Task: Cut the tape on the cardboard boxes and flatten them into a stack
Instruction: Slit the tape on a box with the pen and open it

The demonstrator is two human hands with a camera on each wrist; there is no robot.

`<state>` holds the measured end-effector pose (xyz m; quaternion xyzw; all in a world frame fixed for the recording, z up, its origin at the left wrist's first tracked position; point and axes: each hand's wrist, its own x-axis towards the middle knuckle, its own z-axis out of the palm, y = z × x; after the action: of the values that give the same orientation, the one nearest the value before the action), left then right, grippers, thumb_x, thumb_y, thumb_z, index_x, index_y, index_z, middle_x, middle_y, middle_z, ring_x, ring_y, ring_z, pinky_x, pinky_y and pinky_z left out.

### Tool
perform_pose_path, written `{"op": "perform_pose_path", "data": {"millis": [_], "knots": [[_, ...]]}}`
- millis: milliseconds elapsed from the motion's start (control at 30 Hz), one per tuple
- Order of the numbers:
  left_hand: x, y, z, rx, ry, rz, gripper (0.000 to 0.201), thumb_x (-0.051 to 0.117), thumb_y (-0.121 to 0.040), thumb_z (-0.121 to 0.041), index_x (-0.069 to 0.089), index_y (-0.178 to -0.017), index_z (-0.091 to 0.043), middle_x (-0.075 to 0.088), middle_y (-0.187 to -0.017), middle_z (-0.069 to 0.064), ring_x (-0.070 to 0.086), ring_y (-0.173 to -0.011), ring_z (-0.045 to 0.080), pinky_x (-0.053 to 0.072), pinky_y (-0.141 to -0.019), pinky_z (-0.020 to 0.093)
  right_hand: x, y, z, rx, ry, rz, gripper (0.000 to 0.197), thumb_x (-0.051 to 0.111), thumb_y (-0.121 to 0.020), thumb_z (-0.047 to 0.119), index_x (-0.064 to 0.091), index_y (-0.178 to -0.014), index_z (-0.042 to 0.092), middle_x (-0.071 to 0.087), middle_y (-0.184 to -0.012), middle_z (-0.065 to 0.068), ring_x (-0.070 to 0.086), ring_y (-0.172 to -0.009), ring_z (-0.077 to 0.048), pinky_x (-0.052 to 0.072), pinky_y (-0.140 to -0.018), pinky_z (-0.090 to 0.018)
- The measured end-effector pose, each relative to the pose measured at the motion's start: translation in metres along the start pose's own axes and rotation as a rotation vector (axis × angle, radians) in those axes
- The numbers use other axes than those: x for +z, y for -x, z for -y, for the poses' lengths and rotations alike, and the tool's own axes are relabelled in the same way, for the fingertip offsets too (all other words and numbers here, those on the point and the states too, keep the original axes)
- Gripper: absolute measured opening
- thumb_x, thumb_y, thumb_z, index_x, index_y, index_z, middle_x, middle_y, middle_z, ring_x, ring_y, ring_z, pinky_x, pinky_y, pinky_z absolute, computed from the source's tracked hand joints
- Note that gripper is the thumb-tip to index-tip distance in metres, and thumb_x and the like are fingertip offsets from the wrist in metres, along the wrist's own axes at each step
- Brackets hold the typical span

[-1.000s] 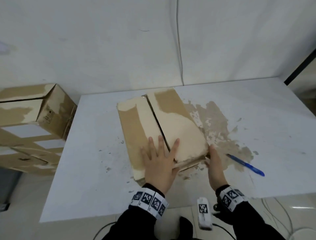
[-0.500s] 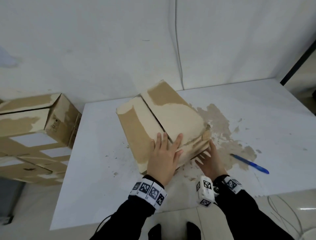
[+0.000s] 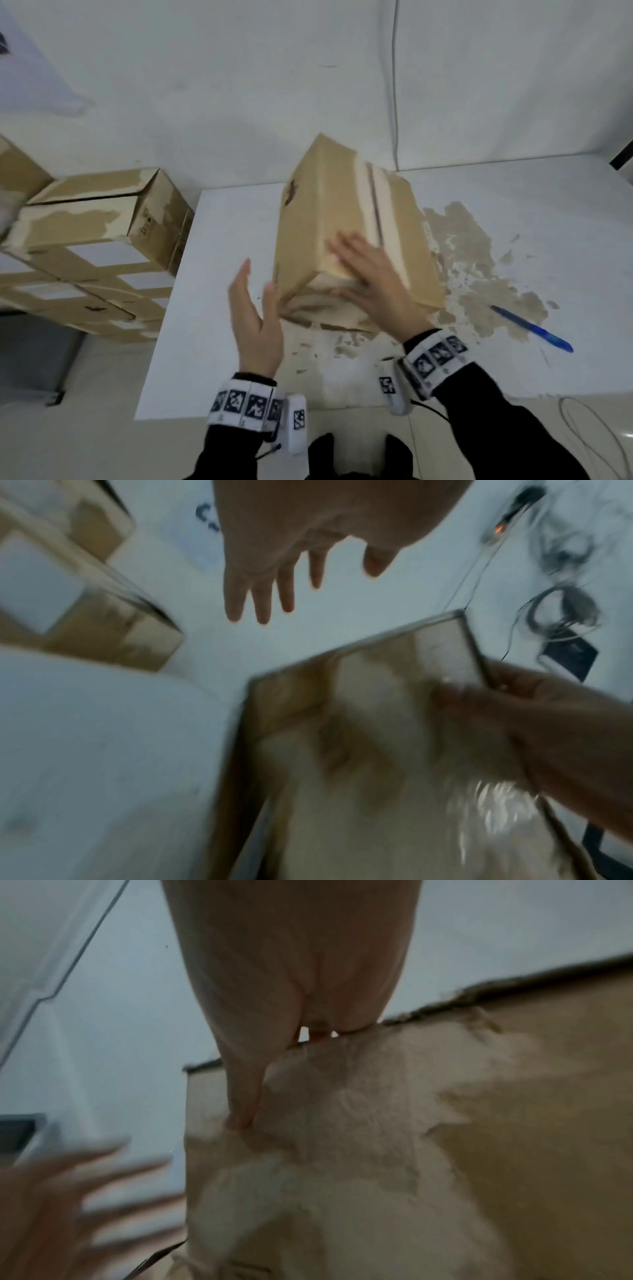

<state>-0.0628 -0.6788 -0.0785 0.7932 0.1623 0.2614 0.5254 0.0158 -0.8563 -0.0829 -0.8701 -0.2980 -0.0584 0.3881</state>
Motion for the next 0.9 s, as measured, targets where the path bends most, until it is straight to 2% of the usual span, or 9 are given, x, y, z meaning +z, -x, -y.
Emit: {"op": "perform_pose_path", "data": {"millis": [100,167,267,333,400,467,667,800,900], "knots": [[-0.002,-0.018,-0.030,0.178,-0.149,0.169,0.059,0.044,-0.094,-0.050,0.028,-0.147,-0.029,0.021,-0.154,-0.001,0.019,-0.141,0.007,0.021,-0.109,0.012,0.032,-0.002,0.011,-0.190,-0.020,0.089,0.038,0.068,-0.084,0.018,0.063,-0.121,0.010,0.056,-0.129,-0.010,0.046,-0.124,-0.021,0.037,-0.107,-0.034],[0.014,-0.030,-0.025,0.078,-0.300,0.334,0.064,0.045,-0.090,-0.055,0.022,-0.148,-0.040,0.008,-0.159,0.001,0.009,-0.145,0.013,0.017,-0.114,0.027,0.030,0.007,0.003,-0.181,-0.016,0.088,0.028,0.061,-0.088,0.024,0.067,-0.112,0.010,0.061,-0.121,-0.009,0.051,-0.118,-0.020,0.038,-0.104,-0.029],[0.030,-0.033,0.008,0.093,-0.715,0.501,0.062,0.033,-0.091,-0.062,0.030,-0.147,-0.036,0.017,-0.158,0.011,0.013,-0.145,0.030,0.018,-0.115,0.050,-0.010,0.043,-0.051,0.184,-0.039,-0.100,0.030,0.054,-0.095,0.019,0.059,-0.125,0.017,0.050,-0.136,-0.003,0.043,-0.124,-0.012,0.031,-0.104,-0.024],[0.037,-0.025,0.025,0.139,-0.930,0.530,0.064,0.022,-0.089,-0.059,0.035,-0.146,-0.032,0.025,-0.156,0.012,0.015,-0.143,0.036,0.018,-0.113,0.053,-0.047,0.086,-0.114,0.524,0.091,-0.255,0.037,0.050,-0.094,0.007,0.051,-0.131,0.011,0.047,-0.138,-0.010,0.042,-0.128,-0.023,0.030,-0.106,-0.027],[0.043,-0.016,0.031,0.196,-0.995,0.471,0.063,0.015,-0.093,-0.055,0.037,-0.146,-0.028,0.029,-0.154,0.014,0.020,-0.141,0.039,0.019,-0.111,0.054,-0.075,0.134,-0.175,0.882,0.276,-0.181,0.045,0.049,-0.091,0.004,0.043,-0.135,0.001,0.043,-0.139,-0.019,0.038,-0.127,-0.036,0.029,-0.110,-0.038],[0.045,-0.013,0.034,0.218,-0.999,0.437,0.062,0.014,-0.095,-0.053,0.038,-0.145,-0.026,0.032,-0.152,0.015,0.024,-0.140,0.040,0.021,-0.110,0.053,-0.086,0.171,-0.207,1.075,0.461,-0.020,0.043,0.053,-0.092,0.014,0.045,-0.132,0.000,0.044,-0.137,-0.020,0.039,-0.121,-0.041,0.033,-0.104,-0.047],[0.044,-0.014,0.028,0.213,-0.948,0.493,0.070,0.012,-0.091,-0.058,0.034,-0.148,-0.022,0.027,-0.155,0.013,0.018,-0.143,0.037,0.017,-0.114,0.049,-0.077,0.163,-0.184,1.068,0.535,-0.037,0.012,0.053,-0.093,0.014,0.057,-0.096,0.003,0.061,-0.097,-0.020,0.055,-0.089,-0.036,0.041,-0.076,-0.043],[0.016,-0.032,0.028,0.268,-0.848,0.657,0.081,0.007,-0.085,-0.065,0.026,-0.150,-0.023,0.017,-0.158,0.000,0.007,-0.147,0.024,0.009,-0.117,0.036,-0.070,0.098,-0.118,0.902,0.131,-0.172,0.007,0.047,-0.097,0.014,0.043,-0.095,0.009,0.060,-0.084,-0.013,0.054,-0.060,-0.025,0.044,-0.051,-0.033],[-0.023,-0.058,0.039,0.355,-0.678,0.838,0.083,0.013,-0.083,-0.075,0.033,-0.147,-0.027,0.017,-0.154,-0.011,0.008,-0.146,0.009,0.011,-0.118,0.029,-0.063,0.023,-0.042,0.685,-0.125,-0.199,0.007,0.040,-0.100,0.018,0.040,-0.101,0.011,0.058,-0.076,-0.005,0.051,-0.052,-0.017,0.038,-0.046,-0.028]]}}
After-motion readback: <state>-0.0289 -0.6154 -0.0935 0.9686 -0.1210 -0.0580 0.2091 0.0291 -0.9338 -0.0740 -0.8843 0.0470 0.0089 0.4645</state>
